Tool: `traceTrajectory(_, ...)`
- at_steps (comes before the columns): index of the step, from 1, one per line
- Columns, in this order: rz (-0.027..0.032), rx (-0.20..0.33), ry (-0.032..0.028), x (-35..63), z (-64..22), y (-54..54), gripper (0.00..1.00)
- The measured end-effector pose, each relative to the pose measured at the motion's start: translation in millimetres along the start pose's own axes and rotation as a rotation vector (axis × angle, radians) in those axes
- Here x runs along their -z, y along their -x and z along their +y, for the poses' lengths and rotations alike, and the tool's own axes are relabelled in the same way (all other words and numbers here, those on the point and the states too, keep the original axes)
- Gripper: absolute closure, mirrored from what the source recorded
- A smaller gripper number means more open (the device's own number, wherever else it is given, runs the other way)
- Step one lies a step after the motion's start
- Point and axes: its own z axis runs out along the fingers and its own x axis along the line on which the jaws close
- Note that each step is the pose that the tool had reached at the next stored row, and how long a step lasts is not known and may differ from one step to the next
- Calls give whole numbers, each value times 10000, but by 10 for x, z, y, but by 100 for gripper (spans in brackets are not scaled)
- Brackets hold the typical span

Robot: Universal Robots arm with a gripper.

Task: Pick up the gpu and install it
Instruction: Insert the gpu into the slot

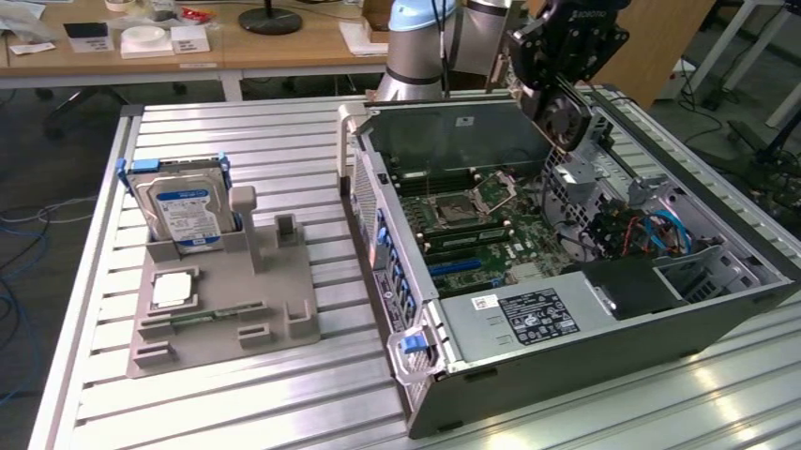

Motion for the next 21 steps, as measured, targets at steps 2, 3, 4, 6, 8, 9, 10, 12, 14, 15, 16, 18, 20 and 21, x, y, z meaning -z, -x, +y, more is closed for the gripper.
traceTrajectory(2,11,338,6,0,0,0,72)
traceTrajectory(3,17,503,9,0,0,0,72)
traceTrajectory(4,22,657,13,0,0,0,72)
traceTrajectory(6,30,921,17,0,0,0,72)
traceTrajectory(8,39,1170,22,0,0,-1,72)
traceTrajectory(9,44,1307,25,0,0,-1,72)
traceTrajectory(10,47,1428,27,0,0,-2,72)
traceTrajectory(12,56,1677,32,0,0,-2,72)
traceTrajectory(14,64,1928,36,0,0,-4,72)
traceTrajectory(15,68,2053,39,0,0,-4,72)
traceTrajectory(16,73,2190,41,0,0,-5,72)
traceTrajectory(18,82,2438,46,0,0,-6,72)
traceTrajectory(20,89,2680,51,0,-1,-7,72)
traceTrajectory(21,93,2794,53,0,-1,-8,72)
